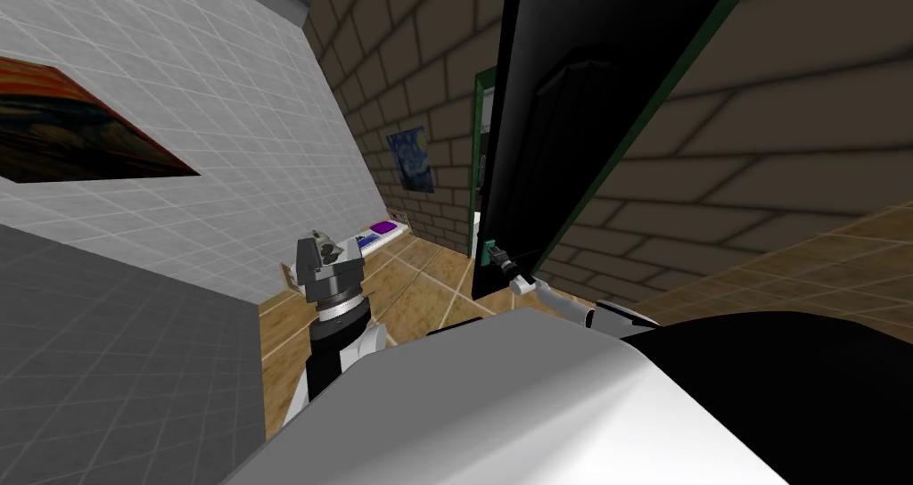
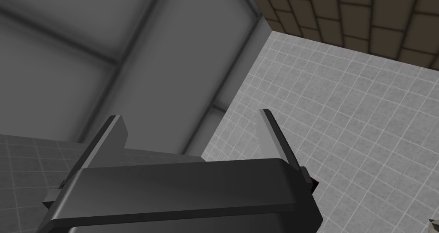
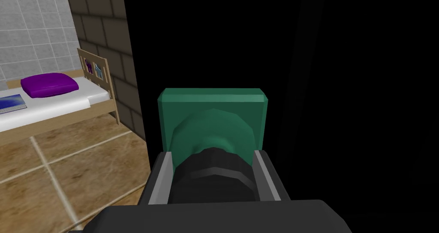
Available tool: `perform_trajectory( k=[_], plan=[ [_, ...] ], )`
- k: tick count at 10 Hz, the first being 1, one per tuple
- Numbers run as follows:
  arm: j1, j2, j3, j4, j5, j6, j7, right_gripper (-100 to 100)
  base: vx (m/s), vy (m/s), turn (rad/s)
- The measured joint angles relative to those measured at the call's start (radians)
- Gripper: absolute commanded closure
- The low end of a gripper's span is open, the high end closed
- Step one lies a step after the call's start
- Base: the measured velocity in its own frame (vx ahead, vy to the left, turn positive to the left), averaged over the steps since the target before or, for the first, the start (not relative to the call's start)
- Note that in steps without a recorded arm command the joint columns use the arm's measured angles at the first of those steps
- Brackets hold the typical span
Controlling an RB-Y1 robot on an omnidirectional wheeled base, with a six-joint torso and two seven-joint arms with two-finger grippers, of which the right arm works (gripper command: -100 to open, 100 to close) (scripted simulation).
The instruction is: Pull the door open
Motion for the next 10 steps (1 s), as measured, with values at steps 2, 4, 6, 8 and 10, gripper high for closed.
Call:
perform_trajectory(
  k=[2, 4, 6, 8, 10],
  plan=[
    [-0.001, -0.022, 0.018, -0.008, 0.001, -0.018, -0.018, 100, -0.173, -0.091, 0.089],
    [0.009, -0.047, 0.041, -0.021, 0.002, -0.035, -0.034, 100, -0.176, -0.098, 0.110],
    [0.015, -0.067, 0.067, -0.028, 0.006, -0.054, -0.054, 100, -0.172, -0.117, 0.113],
    [0.020, -0.089, 0.094, -0.038, 0.008, -0.075, -0.074, 100, -0.180, -0.112, 0.104],
    [0.026, -0.113, 0.113, -0.049, 0.009, -0.089, -0.090, 100, -0.113, -0.046, 0.051]
  ],
)
